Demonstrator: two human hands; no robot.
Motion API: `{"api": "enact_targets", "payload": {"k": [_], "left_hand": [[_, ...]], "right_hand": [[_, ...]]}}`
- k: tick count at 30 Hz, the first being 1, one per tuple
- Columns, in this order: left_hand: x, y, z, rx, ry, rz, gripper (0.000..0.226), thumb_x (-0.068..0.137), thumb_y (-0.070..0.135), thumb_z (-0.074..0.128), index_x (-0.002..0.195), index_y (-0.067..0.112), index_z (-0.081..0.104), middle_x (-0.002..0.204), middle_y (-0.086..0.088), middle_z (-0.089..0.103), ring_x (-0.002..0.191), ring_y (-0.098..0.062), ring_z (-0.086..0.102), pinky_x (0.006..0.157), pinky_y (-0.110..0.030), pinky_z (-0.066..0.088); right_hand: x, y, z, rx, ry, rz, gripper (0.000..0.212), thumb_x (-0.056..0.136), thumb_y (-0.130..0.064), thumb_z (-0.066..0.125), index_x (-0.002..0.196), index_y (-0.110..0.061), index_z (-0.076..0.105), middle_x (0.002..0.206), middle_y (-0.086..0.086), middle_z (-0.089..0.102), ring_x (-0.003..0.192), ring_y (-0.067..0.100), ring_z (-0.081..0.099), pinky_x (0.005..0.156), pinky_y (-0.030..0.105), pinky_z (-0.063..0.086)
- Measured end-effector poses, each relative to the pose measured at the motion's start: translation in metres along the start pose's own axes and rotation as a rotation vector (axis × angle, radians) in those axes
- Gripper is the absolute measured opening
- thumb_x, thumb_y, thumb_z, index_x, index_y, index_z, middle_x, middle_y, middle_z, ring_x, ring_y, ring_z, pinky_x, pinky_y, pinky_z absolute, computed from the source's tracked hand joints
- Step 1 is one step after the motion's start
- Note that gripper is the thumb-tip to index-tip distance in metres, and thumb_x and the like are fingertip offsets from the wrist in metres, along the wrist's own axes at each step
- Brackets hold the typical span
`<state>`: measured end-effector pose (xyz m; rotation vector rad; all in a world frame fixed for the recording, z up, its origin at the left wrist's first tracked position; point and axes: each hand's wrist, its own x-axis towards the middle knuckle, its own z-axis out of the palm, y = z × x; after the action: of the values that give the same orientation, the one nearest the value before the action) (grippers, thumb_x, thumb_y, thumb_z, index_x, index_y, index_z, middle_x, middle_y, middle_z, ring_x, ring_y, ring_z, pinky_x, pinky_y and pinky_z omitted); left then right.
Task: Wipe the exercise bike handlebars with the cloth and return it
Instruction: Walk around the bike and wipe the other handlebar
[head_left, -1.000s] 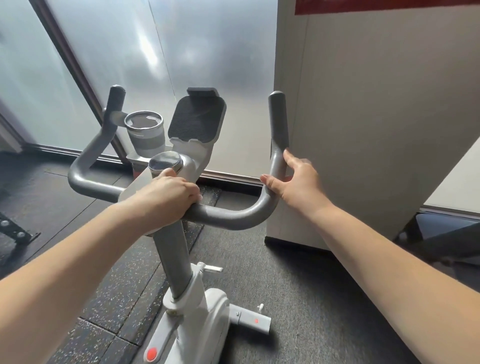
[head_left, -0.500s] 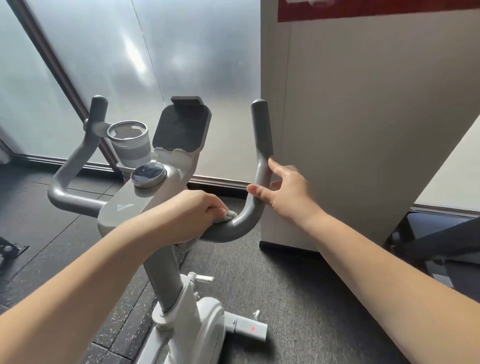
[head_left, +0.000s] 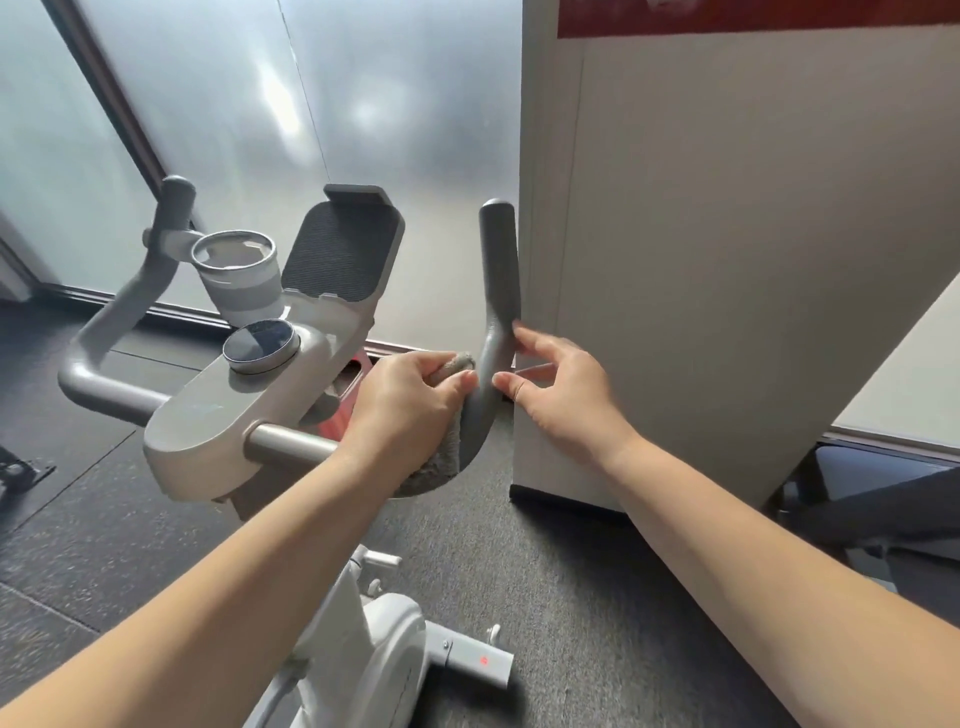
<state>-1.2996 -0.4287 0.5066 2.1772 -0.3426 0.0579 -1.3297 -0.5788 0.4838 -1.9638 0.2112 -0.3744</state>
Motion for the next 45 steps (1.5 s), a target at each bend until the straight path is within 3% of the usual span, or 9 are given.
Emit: {"api": "enact_targets", "payload": {"k": [5, 10, 16, 22, 24, 29, 35, 40, 45], "left_hand": [[0.012, 0.021, 0.020, -0.160, 0.111, 0.064, 0.031, 0.080, 0.023, 0.072, 0.111, 0.020, 0.069, 0.093, 0.019, 0.064, 0.076, 0.018, 0.056, 0.073, 0.001, 0.043], [0.036, 0.029, 0.030, -0.302, 0.128, 0.024, 0.029, 0.081, 0.022, 0.071, 0.109, 0.020, 0.070, 0.097, 0.011, 0.071, 0.089, -0.001, 0.066, 0.083, -0.019, 0.053], [0.067, 0.019, 0.023, -0.474, 0.085, -0.056, 0.025, 0.080, 0.030, 0.069, 0.105, 0.027, 0.071, 0.097, 0.007, 0.073, 0.093, -0.012, 0.068, 0.091, -0.042, 0.052], [0.049, -0.014, 0.013, -0.211, -0.123, -0.043, 0.019, 0.085, 0.030, 0.066, 0.103, 0.032, 0.071, 0.087, 0.016, 0.074, 0.083, -0.004, 0.068, 0.081, -0.032, 0.053], [0.056, -0.011, 0.011, -0.363, -0.198, -0.089, 0.020, 0.086, 0.028, 0.065, 0.104, 0.028, 0.072, 0.089, 0.008, 0.075, 0.084, -0.012, 0.069, 0.080, -0.035, 0.055], [0.084, 0.011, 0.019, -0.802, -0.139, -0.236, 0.022, 0.093, 0.018, 0.054, 0.109, 0.012, 0.067, 0.072, -0.005, 0.069, 0.048, -0.011, 0.062, 0.041, -0.018, 0.046], [0.139, 0.031, 0.010, -0.898, -0.034, -0.072, 0.027, 0.091, 0.021, 0.058, 0.114, 0.008, 0.064, 0.082, -0.007, 0.067, 0.061, -0.018, 0.060, 0.056, -0.029, 0.049], [0.129, 0.020, 0.009, -0.759, -0.128, -0.063, 0.026, 0.090, 0.021, 0.059, 0.114, 0.011, 0.065, 0.072, 0.002, 0.068, 0.055, -0.011, 0.059, 0.048, -0.023, 0.046], [0.104, 0.003, -0.002, -0.545, -0.104, -0.001, 0.017, 0.082, 0.017, 0.068, 0.093, 0.030, 0.074, 0.081, 0.005, 0.075, 0.064, -0.009, 0.063, 0.059, -0.025, 0.050]], "right_hand": [[0.002, 0.006, -0.007, 0.014, -0.081, -0.042, 0.059, 0.082, -0.021, 0.072, 0.136, -0.024, 0.048, 0.130, -0.006, 0.054, 0.102, 0.010, 0.062, 0.094, 0.022, 0.048], [0.009, 0.007, -0.014, 0.114, -0.061, -0.057, 0.043, 0.085, -0.012, 0.068, 0.125, -0.020, 0.055, 0.110, -0.010, 0.059, 0.084, -0.007, 0.057, 0.073, 0.000, 0.045], [0.034, 0.003, -0.021, 0.083, -0.013, -0.084, 0.053, 0.085, -0.014, 0.067, 0.132, -0.029, 0.050, 0.119, -0.007, 0.059, 0.094, 0.005, 0.062, 0.077, 0.008, 0.048], [0.055, -0.001, -0.011, 0.099, 0.037, -0.098, 0.053, 0.085, -0.015, 0.066, 0.131, -0.035, 0.050, 0.115, -0.013, 0.061, 0.093, 0.005, 0.064, 0.080, 0.019, 0.052], [0.060, -0.004, -0.007, 0.123, 0.074, -0.096, 0.046, 0.086, -0.020, 0.067, 0.127, -0.033, 0.052, 0.106, -0.016, 0.061, 0.086, 0.001, 0.062, 0.077, 0.016, 0.051], [0.069, -0.007, -0.005, 0.104, 0.105, -0.081, 0.035, 0.085, -0.018, 0.068, 0.116, -0.028, 0.055, 0.095, -0.018, 0.060, 0.080, 0.000, 0.060, 0.070, 0.014, 0.050], [0.071, -0.007, -0.012, 0.074, 0.045, -0.108, 0.031, 0.086, -0.021, 0.067, 0.113, -0.027, 0.052, 0.100, -0.015, 0.059, 0.083, 0.007, 0.062, 0.059, 0.007, 0.046], [0.072, -0.007, -0.012, 0.116, 0.033, -0.089, 0.029, 0.085, -0.017, 0.067, 0.109, -0.027, 0.052, 0.099, -0.013, 0.060, 0.078, 0.005, 0.060, 0.056, 0.007, 0.045], [0.075, -0.008, -0.014, 0.075, 0.099, -0.078, 0.028, 0.082, -0.020, 0.071, 0.104, -0.031, 0.057, 0.102, -0.010, 0.062, 0.081, 0.001, 0.060, 0.065, 0.008, 0.047]]}}
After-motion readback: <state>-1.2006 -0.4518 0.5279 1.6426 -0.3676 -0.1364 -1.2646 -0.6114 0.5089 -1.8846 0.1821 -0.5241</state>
